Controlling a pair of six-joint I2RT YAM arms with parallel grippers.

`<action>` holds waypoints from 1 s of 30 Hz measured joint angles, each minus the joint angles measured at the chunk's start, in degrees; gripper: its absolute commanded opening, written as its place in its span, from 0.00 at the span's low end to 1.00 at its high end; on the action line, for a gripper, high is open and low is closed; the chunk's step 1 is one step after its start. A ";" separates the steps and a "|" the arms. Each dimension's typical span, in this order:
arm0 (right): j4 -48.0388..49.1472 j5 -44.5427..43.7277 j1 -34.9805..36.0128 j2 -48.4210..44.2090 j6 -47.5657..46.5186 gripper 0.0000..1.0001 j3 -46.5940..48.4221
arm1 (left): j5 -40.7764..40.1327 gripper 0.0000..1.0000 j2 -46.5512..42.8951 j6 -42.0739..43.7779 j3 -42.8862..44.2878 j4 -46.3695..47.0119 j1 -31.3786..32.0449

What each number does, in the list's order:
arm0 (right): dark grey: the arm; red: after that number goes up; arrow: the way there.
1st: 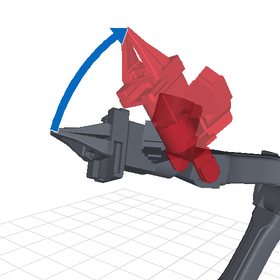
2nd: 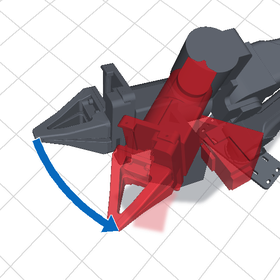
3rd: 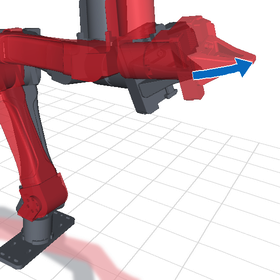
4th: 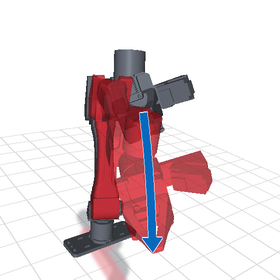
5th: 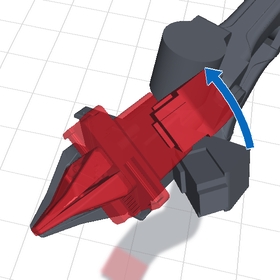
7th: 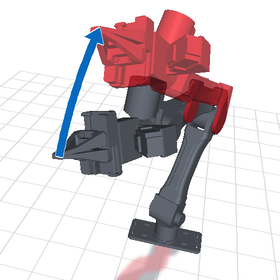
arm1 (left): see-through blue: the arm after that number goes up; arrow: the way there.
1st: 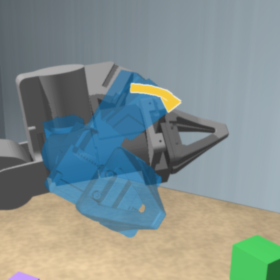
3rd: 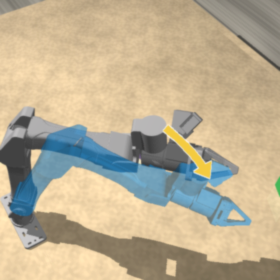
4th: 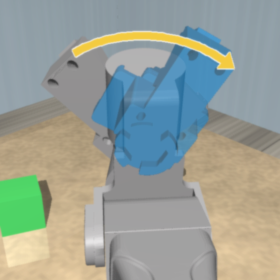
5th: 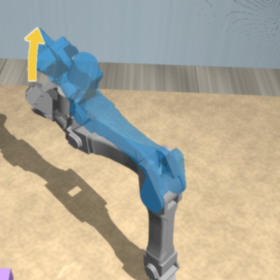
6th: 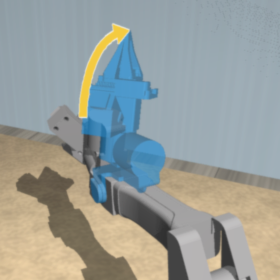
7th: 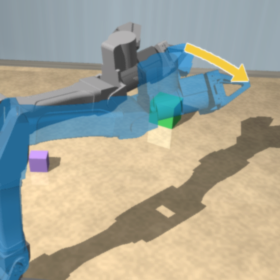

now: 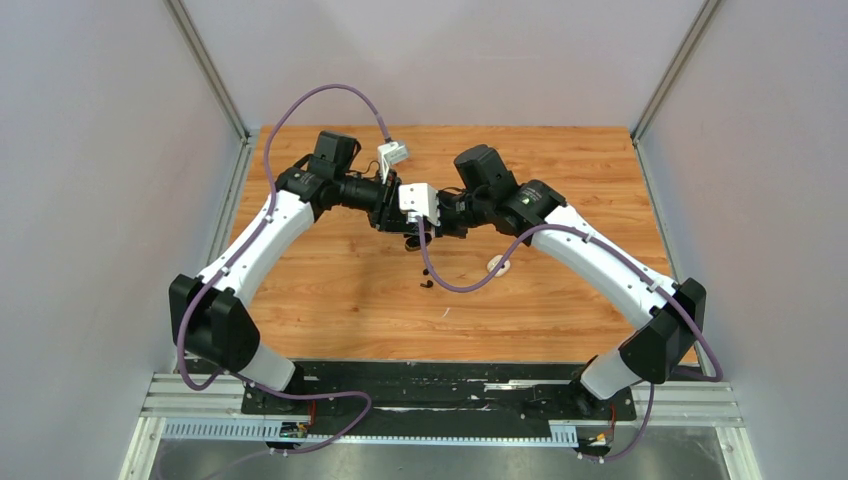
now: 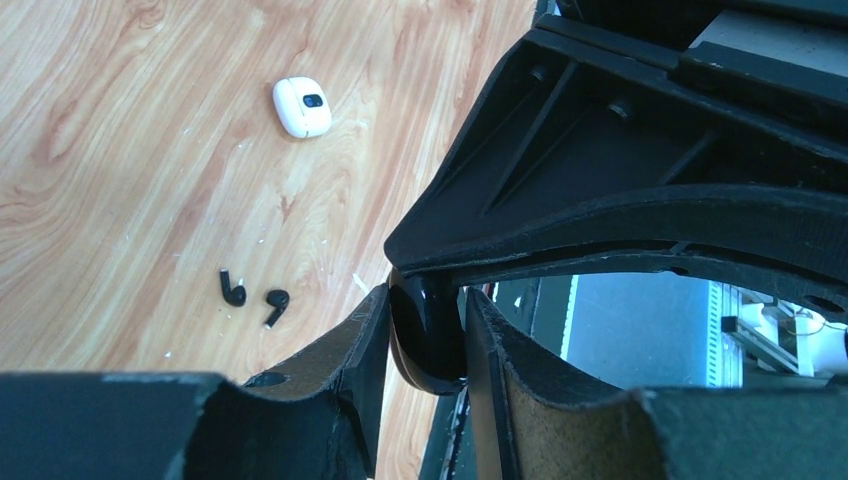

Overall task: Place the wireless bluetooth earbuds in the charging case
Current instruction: Pass from the right arm to the left

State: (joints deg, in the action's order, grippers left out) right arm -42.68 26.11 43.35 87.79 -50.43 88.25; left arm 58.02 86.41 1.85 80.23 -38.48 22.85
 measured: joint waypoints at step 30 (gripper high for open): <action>1.22 -2.60 -3.65 -11.21 6.08 0.49 -1.27 | -0.13 0.00 1.20 1.95 0.00 -3.04 -1.81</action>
State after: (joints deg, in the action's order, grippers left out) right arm -41.45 23.51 39.70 76.58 -44.36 86.98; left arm 57.89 87.61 3.79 80.23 -41.52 21.04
